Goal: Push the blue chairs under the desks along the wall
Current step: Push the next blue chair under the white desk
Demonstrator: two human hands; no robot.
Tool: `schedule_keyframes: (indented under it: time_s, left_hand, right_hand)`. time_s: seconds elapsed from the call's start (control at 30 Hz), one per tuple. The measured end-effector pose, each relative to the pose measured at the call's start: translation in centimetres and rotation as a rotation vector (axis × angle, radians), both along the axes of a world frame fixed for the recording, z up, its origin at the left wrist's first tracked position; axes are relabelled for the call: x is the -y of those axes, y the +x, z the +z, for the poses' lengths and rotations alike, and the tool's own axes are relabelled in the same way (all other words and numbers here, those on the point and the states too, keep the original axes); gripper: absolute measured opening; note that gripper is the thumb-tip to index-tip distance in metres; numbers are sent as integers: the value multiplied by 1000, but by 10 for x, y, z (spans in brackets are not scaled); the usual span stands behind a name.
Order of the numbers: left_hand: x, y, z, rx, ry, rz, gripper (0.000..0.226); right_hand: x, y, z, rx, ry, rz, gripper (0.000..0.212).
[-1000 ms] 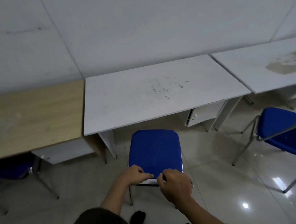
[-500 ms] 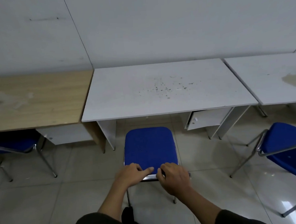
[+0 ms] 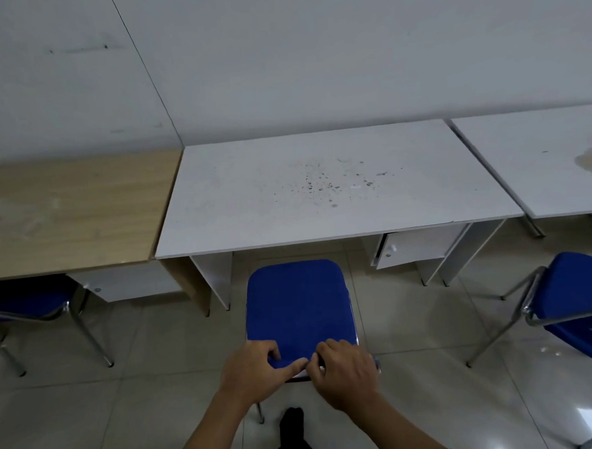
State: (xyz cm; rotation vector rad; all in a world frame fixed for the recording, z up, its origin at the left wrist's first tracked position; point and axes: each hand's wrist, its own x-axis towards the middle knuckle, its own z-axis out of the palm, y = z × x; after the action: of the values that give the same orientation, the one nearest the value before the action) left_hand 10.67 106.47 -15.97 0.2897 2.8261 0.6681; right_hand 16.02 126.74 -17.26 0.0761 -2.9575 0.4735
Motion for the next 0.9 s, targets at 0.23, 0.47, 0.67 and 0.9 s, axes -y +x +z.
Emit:
schedule_keyframes:
  time_s: [0.23,0.47,0.67,0.9]
  left_hand:
    - [-10,-36,2,-3,8,-5,74]
    - [-17,-90,2,-33,14,-25,77]
    - [-19,-138,-2,-60,-1,-49,75]
    - [-15,-195,0,-50,-25,-56,76]
  right_hand:
    - [-9,-39,0,0,-12,-12,25]
    - [-16,-95,3,22,7,-16,28]
    - [-18,-141,4,3,8,-18,27]
    - [-14,-195,0,-5,23,-38,26]
